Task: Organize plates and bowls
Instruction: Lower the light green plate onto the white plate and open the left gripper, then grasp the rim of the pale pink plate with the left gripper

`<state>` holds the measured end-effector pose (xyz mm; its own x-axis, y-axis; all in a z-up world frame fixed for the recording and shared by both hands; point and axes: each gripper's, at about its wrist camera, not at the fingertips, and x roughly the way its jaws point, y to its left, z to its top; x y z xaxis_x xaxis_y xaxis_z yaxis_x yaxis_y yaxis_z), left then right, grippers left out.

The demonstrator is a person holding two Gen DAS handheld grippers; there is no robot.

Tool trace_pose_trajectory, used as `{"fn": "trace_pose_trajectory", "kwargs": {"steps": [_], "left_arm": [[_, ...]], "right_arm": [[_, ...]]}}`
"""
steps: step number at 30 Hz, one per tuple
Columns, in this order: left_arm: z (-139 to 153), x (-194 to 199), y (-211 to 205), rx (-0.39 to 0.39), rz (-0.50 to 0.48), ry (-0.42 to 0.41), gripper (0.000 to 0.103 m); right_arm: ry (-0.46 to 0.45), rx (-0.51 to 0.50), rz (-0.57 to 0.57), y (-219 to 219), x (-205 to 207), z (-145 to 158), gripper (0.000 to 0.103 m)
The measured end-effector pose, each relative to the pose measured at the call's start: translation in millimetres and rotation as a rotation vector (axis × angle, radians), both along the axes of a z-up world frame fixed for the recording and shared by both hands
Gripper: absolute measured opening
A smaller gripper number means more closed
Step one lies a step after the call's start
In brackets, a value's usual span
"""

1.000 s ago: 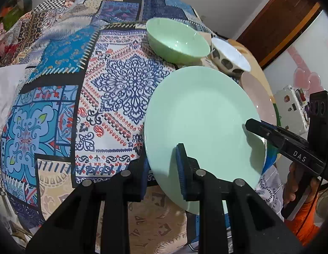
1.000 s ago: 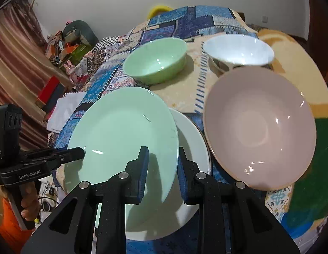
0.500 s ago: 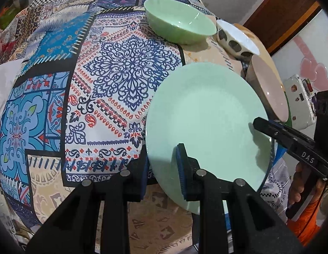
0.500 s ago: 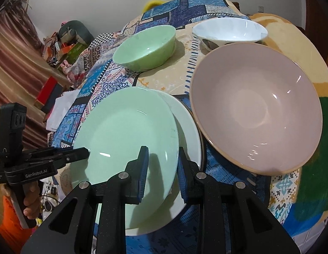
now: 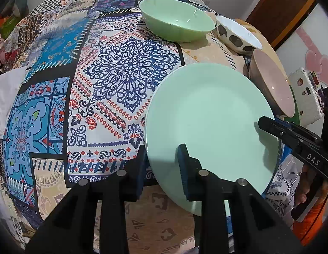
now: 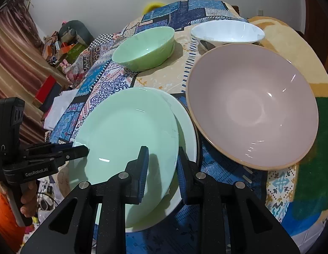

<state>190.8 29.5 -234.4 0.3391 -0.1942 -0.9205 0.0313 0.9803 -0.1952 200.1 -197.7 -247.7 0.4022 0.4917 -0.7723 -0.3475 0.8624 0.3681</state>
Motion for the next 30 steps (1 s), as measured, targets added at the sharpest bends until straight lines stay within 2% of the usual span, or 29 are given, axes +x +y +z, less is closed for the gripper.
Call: {"fn": "trace_pose_trajectory", "kwargs": {"steps": [7,15,20,24,27,30], "left_arm": [[2,-7,-5,0.03,-0.001,-0.028,0.04],[33,-17,-6,0.071,0.003,-0.127,0.054],[63,-15,-16,0.076,-0.012,-0.212,0.066],[82,-6,-28,0.063,-0.028,-0.265,0.075],[92,2,-40,0.063,-0.032,-0.307,0.087],[98,12,-54,0.057,-0.058,-0.337,0.09]], "right_arm": [[-0.042,-0.03,-0.019,-4,-3,6,0.024],[-0.091,-0.048,-0.025,-11,-8,20,0.025],[-0.152,-0.05,-0.05,-21,-8,38,0.041],[-0.2,-0.065,-0.082,-31,-5,50,0.048],[-0.221,-0.065,-0.107,-41,-3,57,0.054],[-0.237,-0.072,-0.135,-52,0,61,0.06]]}}
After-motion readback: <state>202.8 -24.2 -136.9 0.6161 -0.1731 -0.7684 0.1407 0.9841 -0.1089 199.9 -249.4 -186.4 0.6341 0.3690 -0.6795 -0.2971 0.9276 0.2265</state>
